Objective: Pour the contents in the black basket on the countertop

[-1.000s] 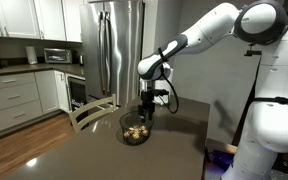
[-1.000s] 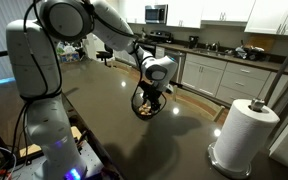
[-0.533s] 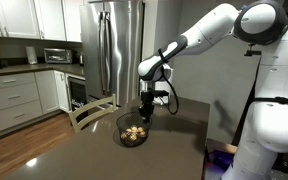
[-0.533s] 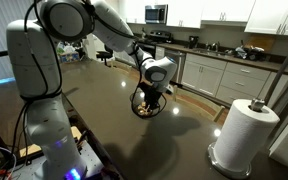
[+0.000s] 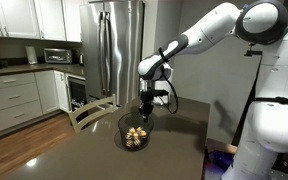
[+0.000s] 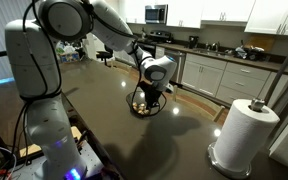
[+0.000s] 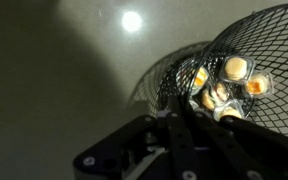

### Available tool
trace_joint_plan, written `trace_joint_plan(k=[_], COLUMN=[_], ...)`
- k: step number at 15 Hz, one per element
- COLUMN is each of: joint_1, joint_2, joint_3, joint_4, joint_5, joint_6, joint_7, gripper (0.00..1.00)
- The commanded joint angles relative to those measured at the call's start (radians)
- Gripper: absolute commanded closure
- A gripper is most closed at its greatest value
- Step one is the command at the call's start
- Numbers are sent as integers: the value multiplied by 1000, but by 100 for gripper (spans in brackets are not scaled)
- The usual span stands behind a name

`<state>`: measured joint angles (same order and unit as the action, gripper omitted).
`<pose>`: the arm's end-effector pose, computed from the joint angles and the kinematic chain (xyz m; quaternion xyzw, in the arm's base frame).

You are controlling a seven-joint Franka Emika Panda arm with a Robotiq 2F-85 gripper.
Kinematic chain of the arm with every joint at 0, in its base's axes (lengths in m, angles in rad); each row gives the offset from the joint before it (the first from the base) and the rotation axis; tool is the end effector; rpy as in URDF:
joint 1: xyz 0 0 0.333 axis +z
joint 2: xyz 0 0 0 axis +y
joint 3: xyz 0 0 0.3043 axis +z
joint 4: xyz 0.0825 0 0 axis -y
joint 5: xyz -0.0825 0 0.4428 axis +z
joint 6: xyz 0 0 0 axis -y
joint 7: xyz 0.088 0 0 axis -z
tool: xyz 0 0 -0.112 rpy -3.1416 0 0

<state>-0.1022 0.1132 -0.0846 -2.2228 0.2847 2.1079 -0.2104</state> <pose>0.5476 -0.0894 0.2514 -0.9850 0.0746 0.0885 0.1281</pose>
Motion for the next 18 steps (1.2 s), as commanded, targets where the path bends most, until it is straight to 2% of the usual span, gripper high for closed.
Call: trace_joint_plan(k=[1, 4, 11, 15, 18], joint_1=[6, 21, 69, 82, 86], joint_2=[-71, -118, -182, -193, -204], joint_3=[9, 13, 62, 102, 121], joint_4=[-42, -55, -29, -5, 10], joint_5=[-6, -76, -383, -560, -648], joint_6=[16, 18, -35, -130, -229], joint_7=[27, 129, 553, 793, 930], gripper=[99, 99, 99, 99, 99])
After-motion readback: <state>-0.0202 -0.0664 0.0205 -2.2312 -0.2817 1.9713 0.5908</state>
